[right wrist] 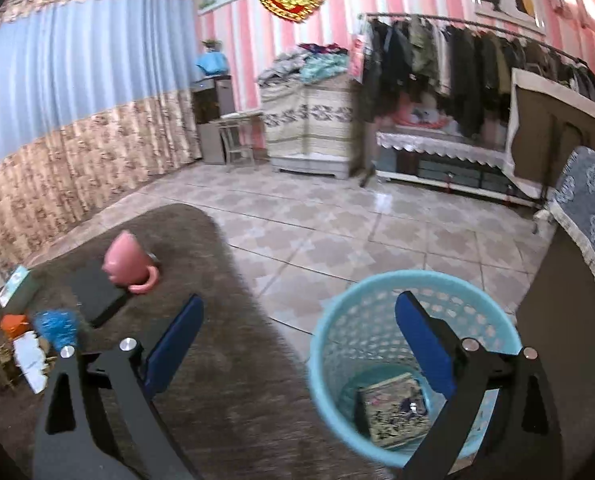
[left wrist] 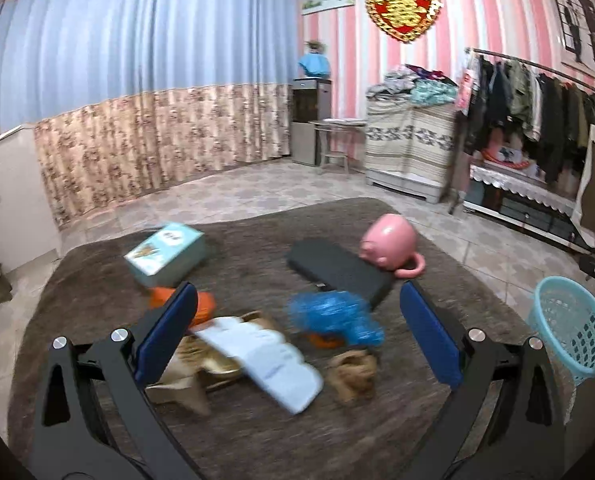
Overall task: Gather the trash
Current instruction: 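Move both tools back over the rug toward the remaining items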
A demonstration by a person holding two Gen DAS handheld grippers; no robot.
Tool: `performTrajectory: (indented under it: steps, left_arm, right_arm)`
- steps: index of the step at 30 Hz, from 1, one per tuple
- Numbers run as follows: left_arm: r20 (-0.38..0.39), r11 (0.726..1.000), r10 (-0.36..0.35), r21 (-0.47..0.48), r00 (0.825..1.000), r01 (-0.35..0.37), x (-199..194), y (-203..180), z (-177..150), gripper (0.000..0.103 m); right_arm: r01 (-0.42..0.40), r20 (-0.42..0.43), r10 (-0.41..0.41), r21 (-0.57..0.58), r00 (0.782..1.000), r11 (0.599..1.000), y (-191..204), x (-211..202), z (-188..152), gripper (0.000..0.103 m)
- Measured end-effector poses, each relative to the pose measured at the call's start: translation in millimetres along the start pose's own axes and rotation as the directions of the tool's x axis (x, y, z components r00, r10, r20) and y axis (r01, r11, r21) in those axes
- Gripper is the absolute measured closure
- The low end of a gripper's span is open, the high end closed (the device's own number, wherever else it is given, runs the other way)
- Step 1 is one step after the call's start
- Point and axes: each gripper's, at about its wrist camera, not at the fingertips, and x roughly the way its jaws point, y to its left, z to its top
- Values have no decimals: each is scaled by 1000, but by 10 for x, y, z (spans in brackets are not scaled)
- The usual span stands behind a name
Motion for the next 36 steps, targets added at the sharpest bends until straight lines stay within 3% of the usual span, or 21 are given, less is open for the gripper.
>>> performTrajectory:
  steps: [11, 23, 29, 36]
  left_arm:
    - [-17, 992, 121, -44, 992, -122, -179, 743, -280, 5]
    - [-50, 980, 175, -85, 983, -179, -179, 1127, -533, 5]
    - [-87, 973, 191, -115, 978, -200, -154, 1269, -673, 5]
    - [-141, 968, 192, -137, 971, -211, -94, 1422, -874, 5]
  right_arm:
    - [-108, 23, 108, -40, 994, 993, 527, -195, -73, 8]
    - [-180, 0, 181, -94, 984, 979, 926, -158, -246, 8]
    - [-253, -56, 247, -123, 967, 960, 1080, 6, -350, 4]
    - [-268, -117, 254, -121, 960, 956, 1242, 174, -464, 4]
